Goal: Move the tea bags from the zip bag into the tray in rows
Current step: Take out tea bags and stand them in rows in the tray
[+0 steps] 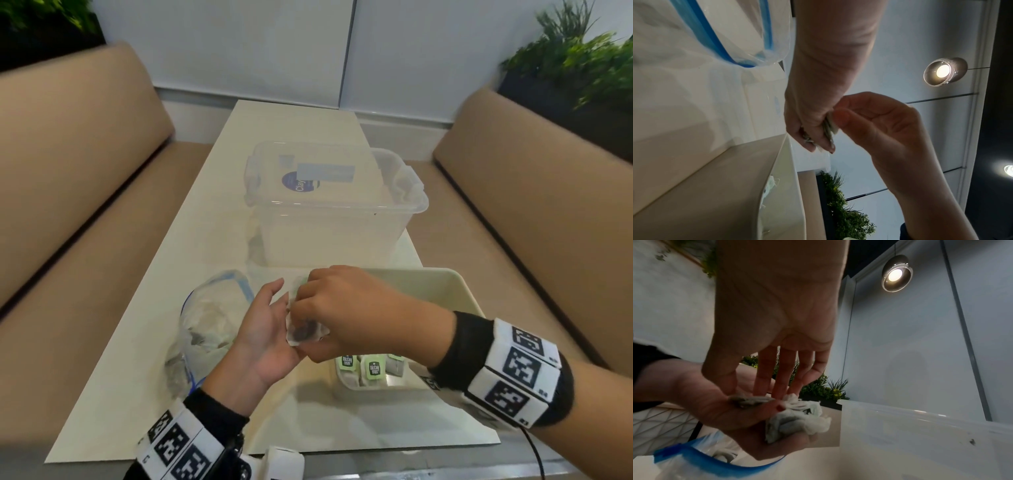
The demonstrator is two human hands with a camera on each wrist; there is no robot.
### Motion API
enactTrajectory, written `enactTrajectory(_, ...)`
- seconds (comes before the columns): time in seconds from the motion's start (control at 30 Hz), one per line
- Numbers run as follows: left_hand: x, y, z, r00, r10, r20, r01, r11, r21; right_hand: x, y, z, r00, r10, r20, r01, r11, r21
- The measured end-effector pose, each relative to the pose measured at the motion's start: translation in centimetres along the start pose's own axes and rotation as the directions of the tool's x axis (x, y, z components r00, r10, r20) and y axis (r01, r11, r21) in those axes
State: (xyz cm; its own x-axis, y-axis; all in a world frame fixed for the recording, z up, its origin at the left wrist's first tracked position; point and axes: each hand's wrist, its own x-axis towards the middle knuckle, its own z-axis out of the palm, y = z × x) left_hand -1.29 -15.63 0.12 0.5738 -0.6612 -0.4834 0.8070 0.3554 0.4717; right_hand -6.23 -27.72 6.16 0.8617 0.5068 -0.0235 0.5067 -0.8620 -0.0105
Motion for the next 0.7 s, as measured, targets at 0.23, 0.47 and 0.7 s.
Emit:
enactTrajectory(0.23,-0.1,0.1,0.1,1.000,-0.005,-0.012,0.004,1.000,-0.025,0.1,-0.3,1.1,0.992,-0.037,-0.121,0.013,0.982,-0.190)
enactTrajectory(0.47,-0.3,0.1,0.1,0.997,-0.020,0.075,0.027,0.995,-0.093,0.0,1.1,-2.4,0.963,0.246,-0.113,-0.154,0.841,0.518)
enactTrajectory(0.7,-1.3,-0.3,0.2,0.983,-0.068,0.170,0.072,0.997,-0.017,0.0,5.4,-2.3,0.845,0.460,0.273,-0.487,0.452,0.748)
